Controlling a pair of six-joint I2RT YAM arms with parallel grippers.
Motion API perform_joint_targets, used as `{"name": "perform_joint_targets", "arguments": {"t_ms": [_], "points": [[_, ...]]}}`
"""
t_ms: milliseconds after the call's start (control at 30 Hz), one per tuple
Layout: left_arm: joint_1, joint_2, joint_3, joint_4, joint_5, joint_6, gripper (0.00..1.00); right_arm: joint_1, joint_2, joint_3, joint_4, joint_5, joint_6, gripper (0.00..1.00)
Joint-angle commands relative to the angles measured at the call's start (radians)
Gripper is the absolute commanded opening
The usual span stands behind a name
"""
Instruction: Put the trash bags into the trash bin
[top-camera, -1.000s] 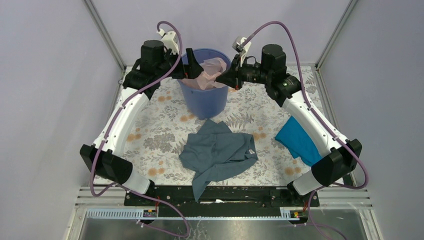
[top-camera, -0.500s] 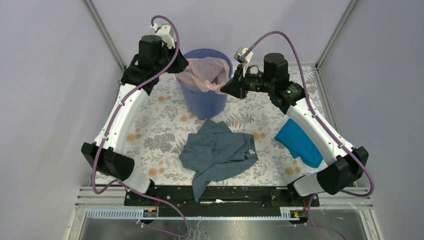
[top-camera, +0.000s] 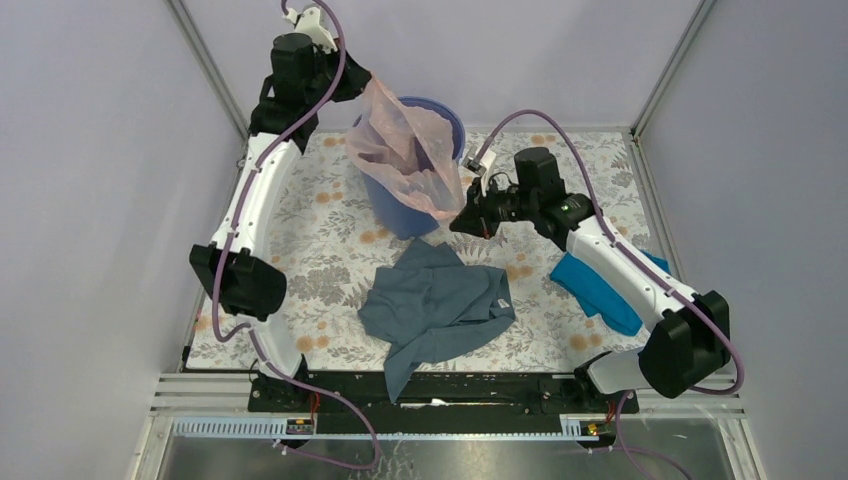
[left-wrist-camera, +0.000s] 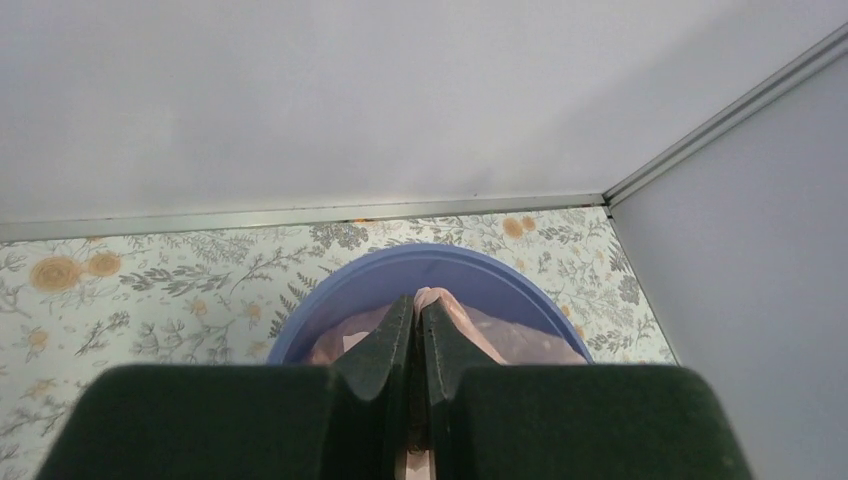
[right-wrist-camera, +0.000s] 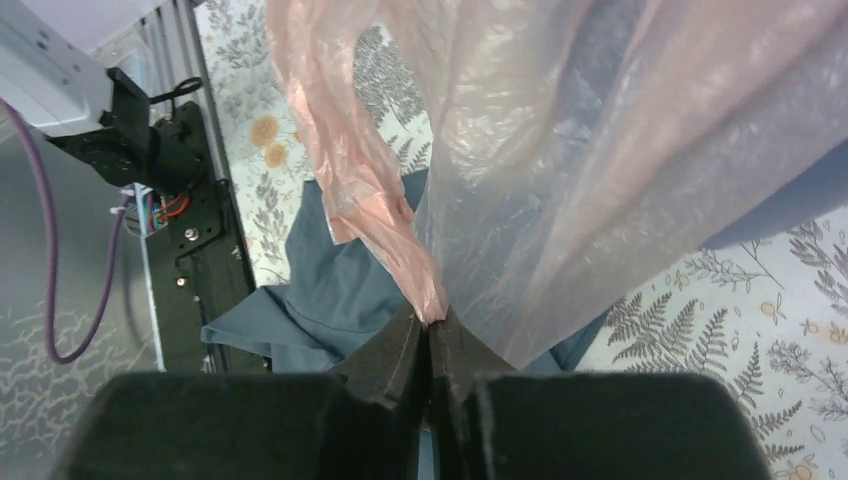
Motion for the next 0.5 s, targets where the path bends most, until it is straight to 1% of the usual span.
{"name": "perform_joint_targets", "arguments": {"t_ms": [0, 100, 167, 233, 267, 333, 400, 467], "points": [[0.012, 0.057, 0.040, 0.155, 0.040, -0.018, 0.08, 0.005, -0.011, -0.078, 0.170, 0.082, 0.139, 0.12], [0.019, 0.096, 0.038, 0.182, 0.018, 0.012, 0.07, 0.005, -0.025, -0.104, 0.205, 0.213, 0.206, 0.11], [0.028, 0.120, 0.037, 0.173, -0.005, 0.023, 0.06, 0.005, -0.022, -0.101, 0.247, 0.280, 0.275, 0.05], [0.040, 0.132, 0.014, 0.170, -0.006, 0.010, 0.04, 0.006, -0.009, -0.105, 0.333, 0.322, 0.365, 0.01], [0.045, 0.131, -0.011, 0.179, 0.000, -0.011, 0.04, 0.006, 0.008, -0.105, 0.372, 0.338, 0.428, 0.00], [0.062, 0.125, -0.053, 0.168, 0.010, -0.074, 0.03, 0.004, 0.045, -0.094, 0.429, 0.409, 0.482, 0.00], [0.082, 0.106, -0.104, 0.145, 0.000, -0.145, 0.01, 0.000, 0.085, -0.066, 0.443, 0.499, 0.485, 0.00], [0.106, 0.054, -0.192, 0.159, -0.008, -0.193, 0.01, -0.022, 0.126, -0.050, 0.483, 0.523, 0.451, 0.00]]}}
